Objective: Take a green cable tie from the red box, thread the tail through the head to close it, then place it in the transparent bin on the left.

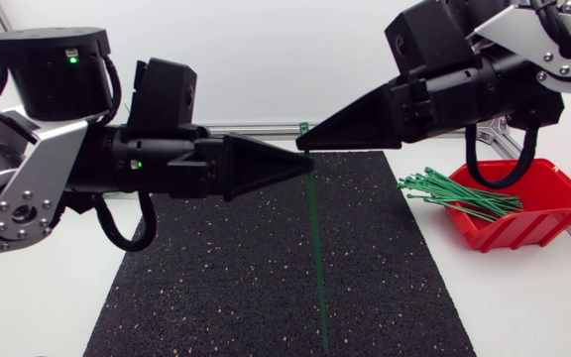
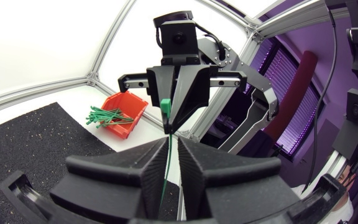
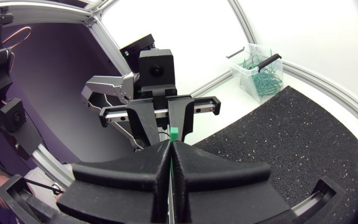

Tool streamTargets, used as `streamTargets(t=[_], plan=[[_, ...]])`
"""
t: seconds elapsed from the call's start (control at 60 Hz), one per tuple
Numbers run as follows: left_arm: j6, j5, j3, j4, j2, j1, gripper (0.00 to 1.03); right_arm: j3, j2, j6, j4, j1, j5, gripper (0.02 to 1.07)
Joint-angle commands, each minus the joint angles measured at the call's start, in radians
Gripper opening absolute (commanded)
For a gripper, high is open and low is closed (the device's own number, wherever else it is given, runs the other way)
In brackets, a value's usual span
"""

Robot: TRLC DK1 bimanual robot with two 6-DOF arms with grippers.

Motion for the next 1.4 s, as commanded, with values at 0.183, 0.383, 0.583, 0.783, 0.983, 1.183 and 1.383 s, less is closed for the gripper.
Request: streamTargets(t=[0.183, 0.383, 0.583, 0.783, 0.983, 1.183, 1.383], plan=[[-0.039, 0.011, -0.026, 0.024, -0.01, 0.011, 0.04, -0.024, -0.017, 0.027, 0.018, -0.003, -0.013, 0.08], [-0.039, 0.012, -0.025, 0.013, -0.01, 0.014, 0.04, -0.027, -0.023, 0.027, 0.027, -0.003, -0.012, 0.08], [-0.038, 0.014, -0.031, 0.007, -0.018, 0.034, 0.04, -0.04, -0.043, 0.028, 0.046, -0.028, -0.003, 0.3], [-0.038, 0.035, -0.025, -0.008, -0.032, 0.064, 0.04, -0.066, -0.057, 0.022, 0.061, -0.069, -0.001, 0.39], [-0.039, 0.037, -0.003, -0.018, -0.027, 0.069, 0.04, -0.095, -0.034, 0.018, 0.087, -0.032, -0.001, 0.39], [-0.047, 0.043, 0.007, -0.022, -0.029, 0.08, 0.04, -0.115, -0.008, 0.004, 0.098, 0.018, 0.013, 0.38], [-0.055, 0.048, 0.014, -0.022, -0.032, 0.093, 0.04, -0.122, -0.002, 0.002, 0.107, 0.041, 0.029, 0.34]])
